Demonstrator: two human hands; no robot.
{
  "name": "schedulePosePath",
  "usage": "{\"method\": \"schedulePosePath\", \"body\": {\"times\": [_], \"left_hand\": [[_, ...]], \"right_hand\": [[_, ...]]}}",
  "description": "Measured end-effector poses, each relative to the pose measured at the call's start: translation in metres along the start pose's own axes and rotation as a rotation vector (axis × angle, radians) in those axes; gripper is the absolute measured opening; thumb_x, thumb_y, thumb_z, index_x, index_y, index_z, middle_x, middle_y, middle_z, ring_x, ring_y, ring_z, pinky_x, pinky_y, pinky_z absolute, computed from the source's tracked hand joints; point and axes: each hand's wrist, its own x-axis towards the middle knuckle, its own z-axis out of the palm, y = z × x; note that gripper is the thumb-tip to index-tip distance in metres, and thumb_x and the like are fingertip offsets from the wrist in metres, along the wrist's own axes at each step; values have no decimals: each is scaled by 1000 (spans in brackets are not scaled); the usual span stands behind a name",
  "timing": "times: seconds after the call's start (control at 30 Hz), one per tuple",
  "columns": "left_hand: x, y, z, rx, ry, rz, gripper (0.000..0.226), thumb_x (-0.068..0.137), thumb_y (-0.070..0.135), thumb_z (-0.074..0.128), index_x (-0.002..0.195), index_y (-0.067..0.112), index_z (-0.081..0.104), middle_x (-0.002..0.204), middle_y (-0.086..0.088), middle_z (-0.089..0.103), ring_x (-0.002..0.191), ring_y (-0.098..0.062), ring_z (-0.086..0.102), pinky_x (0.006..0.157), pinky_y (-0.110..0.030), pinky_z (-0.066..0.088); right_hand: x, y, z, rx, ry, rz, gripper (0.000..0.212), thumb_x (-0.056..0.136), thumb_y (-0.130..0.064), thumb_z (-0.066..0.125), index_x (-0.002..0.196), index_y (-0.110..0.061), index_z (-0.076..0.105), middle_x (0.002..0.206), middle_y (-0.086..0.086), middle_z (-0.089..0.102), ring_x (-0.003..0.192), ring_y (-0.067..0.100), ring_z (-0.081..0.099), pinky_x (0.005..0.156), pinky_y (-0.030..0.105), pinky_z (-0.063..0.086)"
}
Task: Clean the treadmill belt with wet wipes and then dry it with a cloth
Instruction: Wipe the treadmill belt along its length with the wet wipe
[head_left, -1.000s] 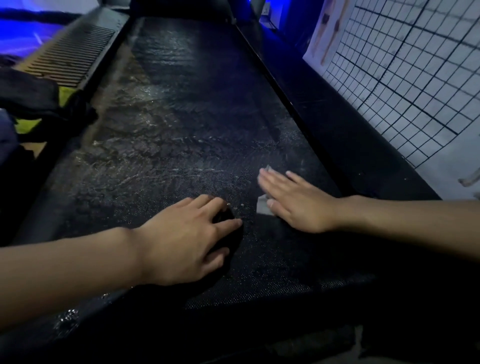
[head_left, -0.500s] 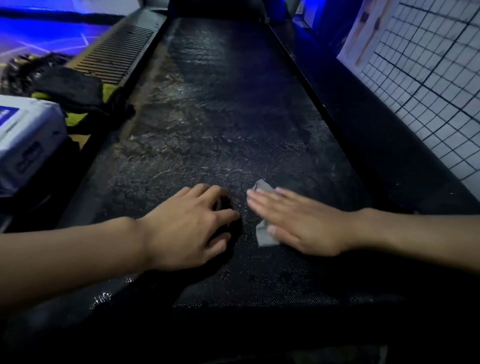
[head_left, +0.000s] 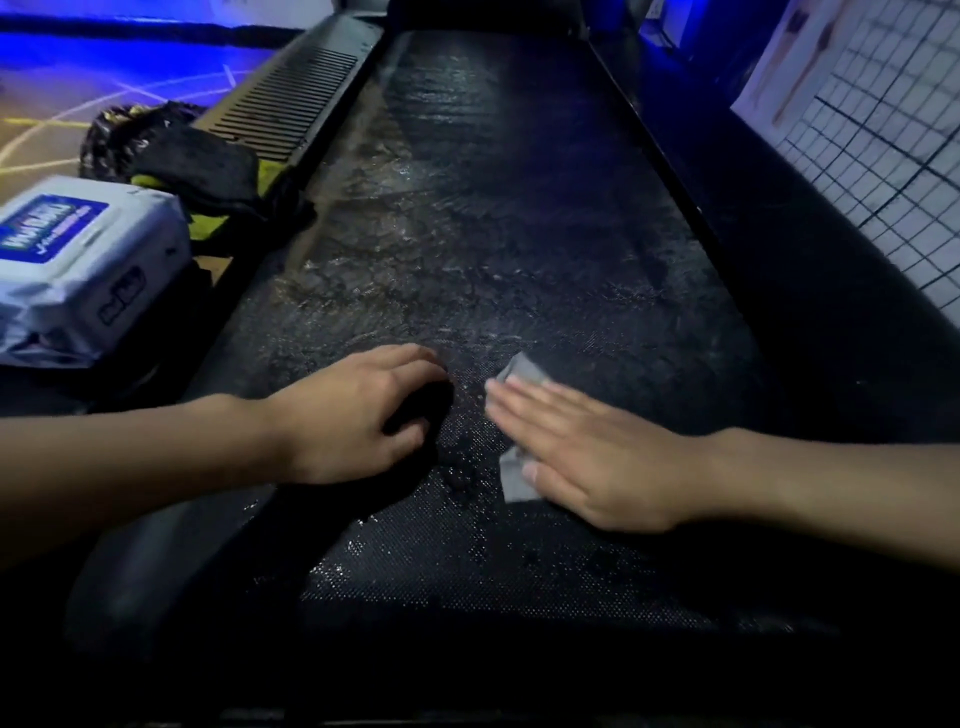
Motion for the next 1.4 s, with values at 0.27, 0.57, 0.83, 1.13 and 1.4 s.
{"method": "schedulePosePath", "body": {"times": [0.27, 0.57, 0.83, 1.13, 1.4], "left_hand": [[-14, -17, -2, 124, -12, -63, 73, 82, 66, 27, 143, 30, 44, 146, -1, 39, 138, -20, 32, 116, -37, 28], [-37, -7, 3, 194, 8, -31, 57, 85, 51, 36, 129, 18, 52, 136, 0, 48, 126, -21, 46, 100, -43, 44], [-62, -1, 5, 202, 7, -21, 56, 90, 49, 39, 133, 16, 52, 130, 0, 49, 117, -20, 50, 97, -40, 46], [-85, -12, 4, 215, 17, -33, 55, 95, 52, 32, 143, 29, 46, 128, -5, 47, 116, -24, 48, 98, -43, 46], [-103, -18, -1, 198, 10, -17, 49, 96, 49, 34, 137, 26, 48, 137, -1, 47, 126, -21, 45, 101, -41, 45]], "right_hand": [[13, -2, -4, -10, -5, -17, 62, 105, -43, 12, 156, -21, -16, 160, -6, -28, 146, 8, -29, 122, 33, -14], [27, -22, -4, -36, 33, -107, 63, 105, -44, 12, 157, -19, -13, 161, -3, -26, 147, 10, -28, 120, 29, -16], [50, -30, -11, -17, 35, -53, 63, 106, -43, 13, 157, -16, -12, 162, 0, -24, 147, 13, -27, 122, 33, -12], [79, -39, -17, -10, 60, -46, 63, 106, -42, 13, 157, -15, -10, 162, -1, -21, 149, 13, -22, 121, 31, -14], [93, -47, -23, -33, 40, -56, 62, 106, -42, 13, 158, -15, -8, 163, 1, -21, 149, 13, -22, 122, 32, -11]]}}
